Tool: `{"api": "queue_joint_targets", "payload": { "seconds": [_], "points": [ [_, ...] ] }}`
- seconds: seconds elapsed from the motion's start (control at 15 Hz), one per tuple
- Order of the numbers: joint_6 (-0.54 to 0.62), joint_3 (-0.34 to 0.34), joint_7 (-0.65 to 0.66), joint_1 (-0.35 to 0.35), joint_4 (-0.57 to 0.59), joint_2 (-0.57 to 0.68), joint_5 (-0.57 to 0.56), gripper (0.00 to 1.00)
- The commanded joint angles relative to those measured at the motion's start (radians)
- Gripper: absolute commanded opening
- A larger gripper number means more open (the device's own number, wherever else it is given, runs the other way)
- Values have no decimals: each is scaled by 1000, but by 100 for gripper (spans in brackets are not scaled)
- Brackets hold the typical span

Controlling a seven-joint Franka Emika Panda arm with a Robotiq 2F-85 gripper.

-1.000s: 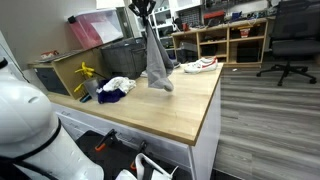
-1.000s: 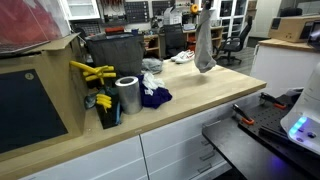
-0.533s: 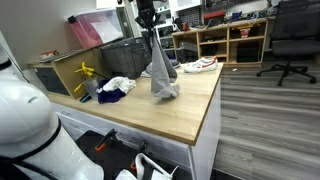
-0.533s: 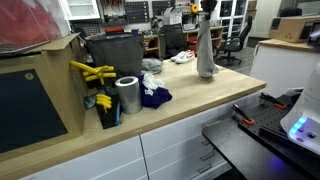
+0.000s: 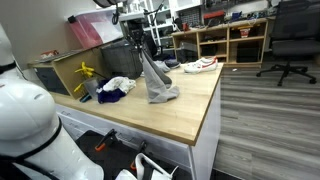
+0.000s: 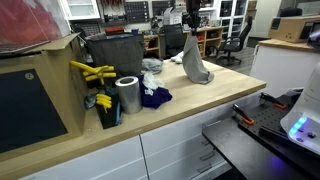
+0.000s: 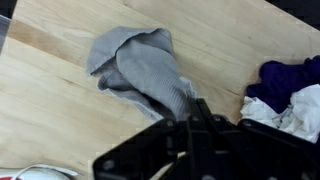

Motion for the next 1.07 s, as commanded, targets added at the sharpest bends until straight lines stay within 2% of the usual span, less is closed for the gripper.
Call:
{"api": "queue_joint_targets", "payload": {
  "seconds": [0.0, 0.27, 0.73, 1.0],
  "points": [
    [57, 33, 6, 34, 12, 60, -19, 1],
    [70, 68, -42, 64, 38, 120, -57, 1],
    [-47, 117, -232, 102, 127, 212, -180, 1],
    [-40, 113, -204, 119, 214, 287, -236, 1]
  ]
}}
